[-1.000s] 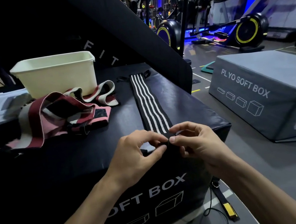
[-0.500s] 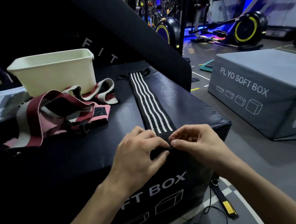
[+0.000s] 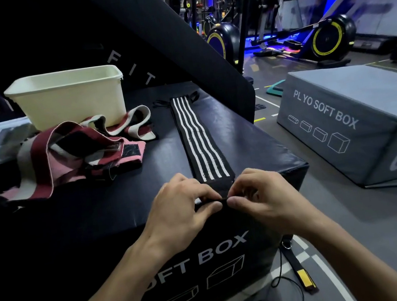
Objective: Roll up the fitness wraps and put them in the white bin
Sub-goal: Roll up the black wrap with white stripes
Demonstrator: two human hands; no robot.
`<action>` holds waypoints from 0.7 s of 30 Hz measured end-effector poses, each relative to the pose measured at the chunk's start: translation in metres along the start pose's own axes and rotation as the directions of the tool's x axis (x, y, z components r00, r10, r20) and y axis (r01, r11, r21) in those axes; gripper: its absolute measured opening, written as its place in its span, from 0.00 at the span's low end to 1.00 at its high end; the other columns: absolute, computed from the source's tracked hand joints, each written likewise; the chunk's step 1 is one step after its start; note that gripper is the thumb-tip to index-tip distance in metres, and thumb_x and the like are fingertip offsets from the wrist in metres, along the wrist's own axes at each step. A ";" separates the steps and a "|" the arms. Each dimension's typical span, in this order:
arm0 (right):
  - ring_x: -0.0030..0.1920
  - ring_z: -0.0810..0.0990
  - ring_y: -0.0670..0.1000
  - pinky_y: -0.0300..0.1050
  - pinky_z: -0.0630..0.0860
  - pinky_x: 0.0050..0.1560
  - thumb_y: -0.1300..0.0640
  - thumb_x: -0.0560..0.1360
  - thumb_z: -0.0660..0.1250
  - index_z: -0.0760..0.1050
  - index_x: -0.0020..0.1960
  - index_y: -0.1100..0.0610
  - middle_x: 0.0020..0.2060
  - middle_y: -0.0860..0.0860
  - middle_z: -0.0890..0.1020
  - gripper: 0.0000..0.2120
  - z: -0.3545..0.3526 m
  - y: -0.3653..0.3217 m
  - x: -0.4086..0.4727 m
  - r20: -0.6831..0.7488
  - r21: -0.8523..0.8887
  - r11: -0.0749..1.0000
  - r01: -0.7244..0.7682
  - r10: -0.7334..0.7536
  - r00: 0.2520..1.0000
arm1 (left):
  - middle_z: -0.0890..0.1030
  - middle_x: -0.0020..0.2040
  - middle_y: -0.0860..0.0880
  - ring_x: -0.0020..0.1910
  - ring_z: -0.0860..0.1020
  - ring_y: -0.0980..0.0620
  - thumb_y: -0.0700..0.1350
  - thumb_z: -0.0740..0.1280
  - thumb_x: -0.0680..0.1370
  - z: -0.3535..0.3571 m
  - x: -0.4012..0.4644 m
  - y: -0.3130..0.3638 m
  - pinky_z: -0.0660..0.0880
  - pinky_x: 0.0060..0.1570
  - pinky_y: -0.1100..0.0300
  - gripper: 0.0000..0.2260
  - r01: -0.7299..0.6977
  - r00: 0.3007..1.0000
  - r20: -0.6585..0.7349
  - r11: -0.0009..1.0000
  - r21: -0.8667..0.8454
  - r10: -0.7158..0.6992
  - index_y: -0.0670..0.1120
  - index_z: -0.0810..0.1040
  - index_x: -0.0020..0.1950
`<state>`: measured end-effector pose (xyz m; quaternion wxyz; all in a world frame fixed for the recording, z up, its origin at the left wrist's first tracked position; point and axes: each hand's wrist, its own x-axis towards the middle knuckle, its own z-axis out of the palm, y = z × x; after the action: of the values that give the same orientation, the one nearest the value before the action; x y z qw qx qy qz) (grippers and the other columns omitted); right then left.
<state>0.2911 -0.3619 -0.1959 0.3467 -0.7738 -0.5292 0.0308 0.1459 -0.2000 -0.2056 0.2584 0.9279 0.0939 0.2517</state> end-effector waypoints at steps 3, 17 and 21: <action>0.42 0.79 0.43 0.36 0.74 0.43 0.50 0.75 0.75 0.83 0.42 0.47 0.39 0.45 0.82 0.04 -0.001 0.001 0.009 0.056 -0.021 0.998 -0.060 0.061 0.997 | 0.81 0.43 0.62 0.52 0.75 0.59 0.52 0.77 0.75 -0.001 0.000 0.000 0.76 0.53 0.55 0.09 0.008 1.000 -0.009 0.999 -0.054 -0.009 0.60 0.84 0.54; 0.31 0.71 0.40 0.35 0.67 0.35 0.47 0.77 0.72 0.83 0.40 0.54 0.29 0.46 0.76 0.12 -0.005 0.002 0.026 0.205 0.045 0.978 -0.204 0.191 0.960 | 0.81 0.44 0.56 0.46 0.77 0.50 0.54 0.67 0.73 0.011 -0.002 -0.006 0.77 0.45 0.52 0.11 -0.243 0.956 -0.072 0.907 0.345 0.284 0.51 0.84 0.50; 0.31 0.74 0.40 0.33 0.67 0.33 0.48 0.76 0.72 0.82 0.36 0.49 0.26 0.39 0.76 0.11 -0.001 0.001 0.023 0.142 -0.009 0.981 -0.192 0.191 0.971 | 0.81 0.44 0.57 0.46 0.77 0.53 0.55 0.68 0.76 0.011 -0.001 -0.008 0.78 0.46 0.52 0.10 -0.194 0.975 -0.055 0.945 0.262 0.215 0.53 0.85 0.50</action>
<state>0.3020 -0.3435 -0.1885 0.3054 -0.8162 -0.4754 0.1206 0.1509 -0.1984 -0.2185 0.1053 0.9469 0.0394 0.3012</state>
